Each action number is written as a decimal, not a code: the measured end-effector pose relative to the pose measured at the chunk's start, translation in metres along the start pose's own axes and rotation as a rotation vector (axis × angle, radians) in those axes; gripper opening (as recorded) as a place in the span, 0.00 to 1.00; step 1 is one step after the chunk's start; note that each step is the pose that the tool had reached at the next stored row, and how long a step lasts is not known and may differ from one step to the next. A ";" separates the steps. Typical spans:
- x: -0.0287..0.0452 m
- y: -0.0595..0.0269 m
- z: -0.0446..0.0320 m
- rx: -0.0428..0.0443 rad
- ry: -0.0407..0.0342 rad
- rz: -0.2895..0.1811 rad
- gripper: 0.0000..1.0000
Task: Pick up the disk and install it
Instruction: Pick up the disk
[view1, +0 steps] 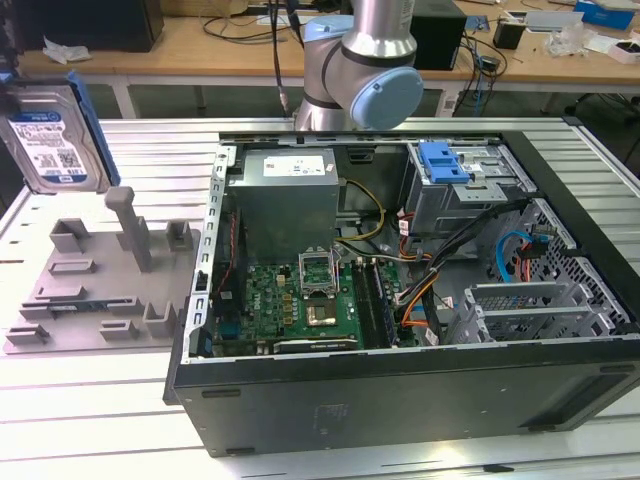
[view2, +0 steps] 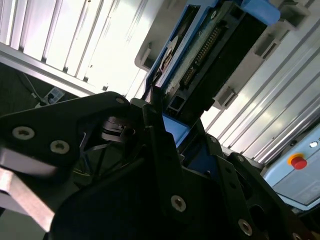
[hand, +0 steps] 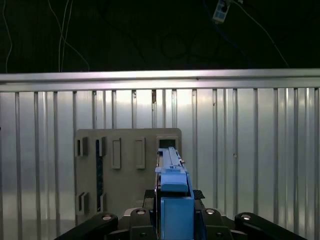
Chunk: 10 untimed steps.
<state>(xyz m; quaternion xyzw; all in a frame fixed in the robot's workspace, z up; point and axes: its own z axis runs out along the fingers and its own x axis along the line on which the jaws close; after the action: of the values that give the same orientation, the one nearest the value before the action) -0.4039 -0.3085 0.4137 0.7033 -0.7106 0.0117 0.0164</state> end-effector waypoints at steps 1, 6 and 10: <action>0.0001 0.0000 -0.0028 0.0001 0.0001 0.000 0.36; 0.0008 0.0001 -0.0201 0.0005 0.0000 0.000 0.36; 0.0016 0.0003 -0.0402 0.0007 0.0001 0.000 0.36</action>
<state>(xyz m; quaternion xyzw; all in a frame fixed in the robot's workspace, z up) -0.4039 -0.3085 0.4540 0.7032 -0.7107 0.0119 0.0162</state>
